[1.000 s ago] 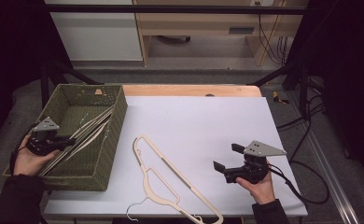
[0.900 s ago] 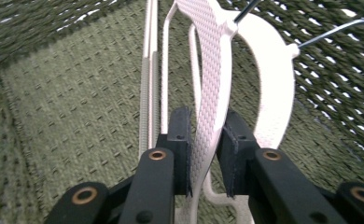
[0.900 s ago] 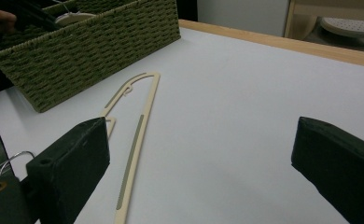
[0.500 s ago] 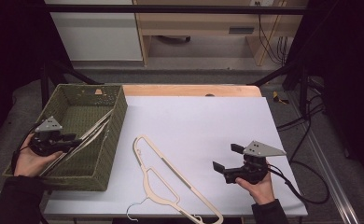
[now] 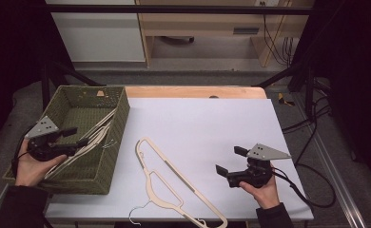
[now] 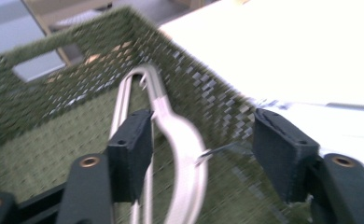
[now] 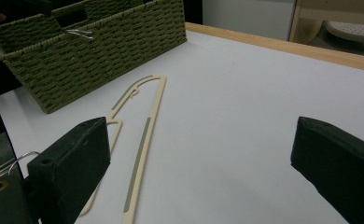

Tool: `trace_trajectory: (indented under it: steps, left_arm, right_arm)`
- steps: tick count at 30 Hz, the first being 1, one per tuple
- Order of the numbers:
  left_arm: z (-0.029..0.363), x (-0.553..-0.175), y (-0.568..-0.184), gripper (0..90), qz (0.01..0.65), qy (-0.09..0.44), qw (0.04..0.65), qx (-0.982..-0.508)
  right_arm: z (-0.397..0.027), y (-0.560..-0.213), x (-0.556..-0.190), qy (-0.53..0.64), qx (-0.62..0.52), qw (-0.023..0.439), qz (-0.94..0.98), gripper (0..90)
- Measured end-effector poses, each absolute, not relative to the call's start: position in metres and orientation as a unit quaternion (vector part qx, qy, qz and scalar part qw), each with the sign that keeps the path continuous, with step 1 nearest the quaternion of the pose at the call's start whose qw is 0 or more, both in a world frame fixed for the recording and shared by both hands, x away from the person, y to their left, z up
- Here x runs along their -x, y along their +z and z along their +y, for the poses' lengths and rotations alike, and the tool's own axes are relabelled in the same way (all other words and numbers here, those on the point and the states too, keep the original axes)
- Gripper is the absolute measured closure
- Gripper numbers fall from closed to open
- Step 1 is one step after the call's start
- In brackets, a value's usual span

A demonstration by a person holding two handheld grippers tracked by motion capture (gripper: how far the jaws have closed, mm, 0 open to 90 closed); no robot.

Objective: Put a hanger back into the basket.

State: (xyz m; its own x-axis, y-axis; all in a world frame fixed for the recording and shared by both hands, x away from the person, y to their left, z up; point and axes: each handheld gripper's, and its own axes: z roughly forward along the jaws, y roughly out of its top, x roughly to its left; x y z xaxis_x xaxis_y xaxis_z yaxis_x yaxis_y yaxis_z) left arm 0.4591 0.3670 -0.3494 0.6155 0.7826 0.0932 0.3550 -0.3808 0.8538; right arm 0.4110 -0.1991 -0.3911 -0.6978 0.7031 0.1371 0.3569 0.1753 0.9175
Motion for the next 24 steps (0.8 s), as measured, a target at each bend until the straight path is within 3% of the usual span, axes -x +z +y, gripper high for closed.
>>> trace_trajectory:
  steps: [13, 16, 24]
  left_arm:
    - [0.323, -0.424, -0.343, 15.2, 0.36, 0.247, 0.485, -0.758]
    - [0.305, -0.416, -0.345, 12.8, 0.352, 0.225, 0.513, -0.75]
    - [0.274, -0.399, -0.358, 11.8, 0.343, 0.228, 0.515, -0.752]
  right_arm:
    - [-0.196, -0.392, -0.411, 0.541, -0.348, 0.159, 0.749, 5.9]
    - [-0.195, -0.391, -0.411, 0.546, -0.347, 0.155, 0.747, 6.0]
    - [-0.193, -0.392, -0.411, 0.554, -0.342, 0.148, 0.744, 6.1]
